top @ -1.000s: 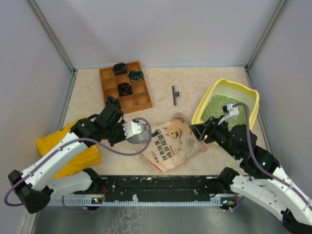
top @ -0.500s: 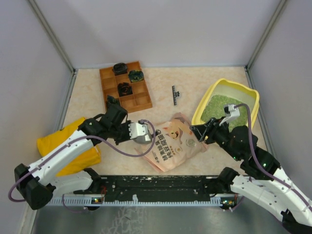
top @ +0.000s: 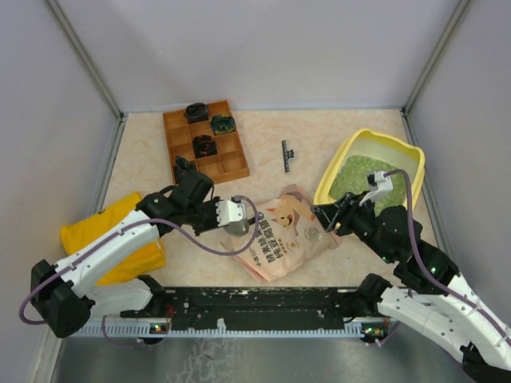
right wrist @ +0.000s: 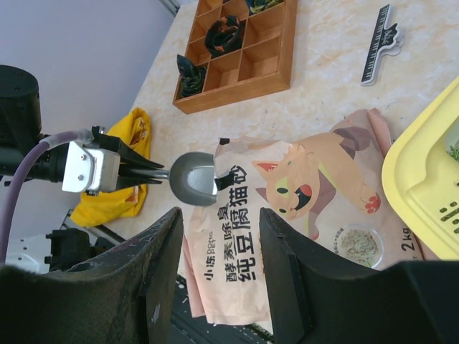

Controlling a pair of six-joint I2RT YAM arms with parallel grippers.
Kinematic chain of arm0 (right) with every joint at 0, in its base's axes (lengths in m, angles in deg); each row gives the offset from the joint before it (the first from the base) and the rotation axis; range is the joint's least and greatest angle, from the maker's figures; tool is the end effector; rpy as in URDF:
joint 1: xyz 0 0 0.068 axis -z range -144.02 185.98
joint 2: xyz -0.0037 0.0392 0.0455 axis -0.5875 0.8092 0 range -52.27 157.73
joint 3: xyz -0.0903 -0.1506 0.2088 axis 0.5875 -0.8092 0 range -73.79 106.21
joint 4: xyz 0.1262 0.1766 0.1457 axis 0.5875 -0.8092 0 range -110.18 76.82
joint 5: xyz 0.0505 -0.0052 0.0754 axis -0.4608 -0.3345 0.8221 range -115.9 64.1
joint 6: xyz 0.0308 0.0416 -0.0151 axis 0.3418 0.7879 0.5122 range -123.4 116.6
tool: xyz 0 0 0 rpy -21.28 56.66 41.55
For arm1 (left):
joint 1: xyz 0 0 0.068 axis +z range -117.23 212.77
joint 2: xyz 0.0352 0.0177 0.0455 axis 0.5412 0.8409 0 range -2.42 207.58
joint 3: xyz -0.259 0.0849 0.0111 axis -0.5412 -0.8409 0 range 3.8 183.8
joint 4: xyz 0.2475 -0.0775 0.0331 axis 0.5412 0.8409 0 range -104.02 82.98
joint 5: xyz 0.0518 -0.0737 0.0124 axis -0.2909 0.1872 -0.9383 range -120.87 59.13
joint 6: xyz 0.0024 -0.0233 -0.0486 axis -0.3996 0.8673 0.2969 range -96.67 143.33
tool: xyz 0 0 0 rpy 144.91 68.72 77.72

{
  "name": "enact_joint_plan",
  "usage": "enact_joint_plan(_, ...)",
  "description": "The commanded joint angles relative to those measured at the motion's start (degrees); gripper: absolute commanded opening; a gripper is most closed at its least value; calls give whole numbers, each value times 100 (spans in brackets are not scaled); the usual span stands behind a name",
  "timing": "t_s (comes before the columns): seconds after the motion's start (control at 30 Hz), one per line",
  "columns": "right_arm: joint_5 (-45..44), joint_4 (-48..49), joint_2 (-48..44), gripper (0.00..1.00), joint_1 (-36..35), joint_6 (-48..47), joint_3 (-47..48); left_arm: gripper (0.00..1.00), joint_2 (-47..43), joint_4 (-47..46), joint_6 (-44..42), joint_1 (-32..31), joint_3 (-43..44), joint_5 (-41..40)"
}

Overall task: Fill the litter box with clean litter
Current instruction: 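Scoop the cat litter from the cat litter bag.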

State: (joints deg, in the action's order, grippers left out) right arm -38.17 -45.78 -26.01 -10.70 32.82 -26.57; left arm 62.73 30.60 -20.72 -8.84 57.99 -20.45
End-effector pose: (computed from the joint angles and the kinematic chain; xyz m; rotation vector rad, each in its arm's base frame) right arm 0.0721 0.0655 0.3520 -0.0072 1.8503 0.8461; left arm 0.1621 -0.1526 0.2754 1.7721 1.8067 -0.2138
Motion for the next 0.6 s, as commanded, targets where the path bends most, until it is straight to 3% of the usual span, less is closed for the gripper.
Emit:
enact_joint_plan(0.0, 32, 246, -25, 47, 33, 34, -20, 0, 37, -424, -128, 12, -47, 493)
enact_joint_plan(0.57, 6, 252, -24, 47, 35, 19, -46, 0, 333, -655, -85, 8, -103, 770)
